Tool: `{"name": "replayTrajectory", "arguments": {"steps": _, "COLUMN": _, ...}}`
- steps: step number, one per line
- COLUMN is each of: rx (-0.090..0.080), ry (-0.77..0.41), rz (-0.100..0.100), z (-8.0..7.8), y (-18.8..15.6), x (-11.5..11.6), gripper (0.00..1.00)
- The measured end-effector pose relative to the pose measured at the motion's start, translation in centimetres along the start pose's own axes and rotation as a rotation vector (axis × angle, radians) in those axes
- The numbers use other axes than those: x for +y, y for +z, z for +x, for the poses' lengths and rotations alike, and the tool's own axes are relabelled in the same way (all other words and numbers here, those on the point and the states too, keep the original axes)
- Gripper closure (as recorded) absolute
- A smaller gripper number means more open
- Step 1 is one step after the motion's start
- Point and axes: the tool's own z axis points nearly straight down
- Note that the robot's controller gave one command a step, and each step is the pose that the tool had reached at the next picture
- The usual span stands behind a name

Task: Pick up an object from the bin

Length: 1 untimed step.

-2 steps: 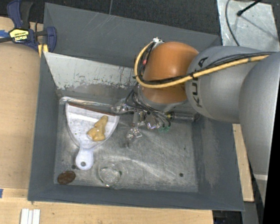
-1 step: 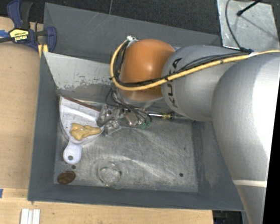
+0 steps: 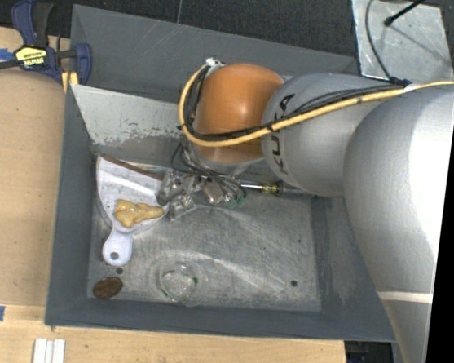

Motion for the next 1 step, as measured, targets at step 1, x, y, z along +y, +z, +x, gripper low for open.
{"name": "replayTrajectory", "arguments": {"steps": 1, "rx": 0.004, "ry": -0.020, "rz": -0.002, "z": -0.40, "y": -3.96, "x": 0.76, "gripper": 1.00}}
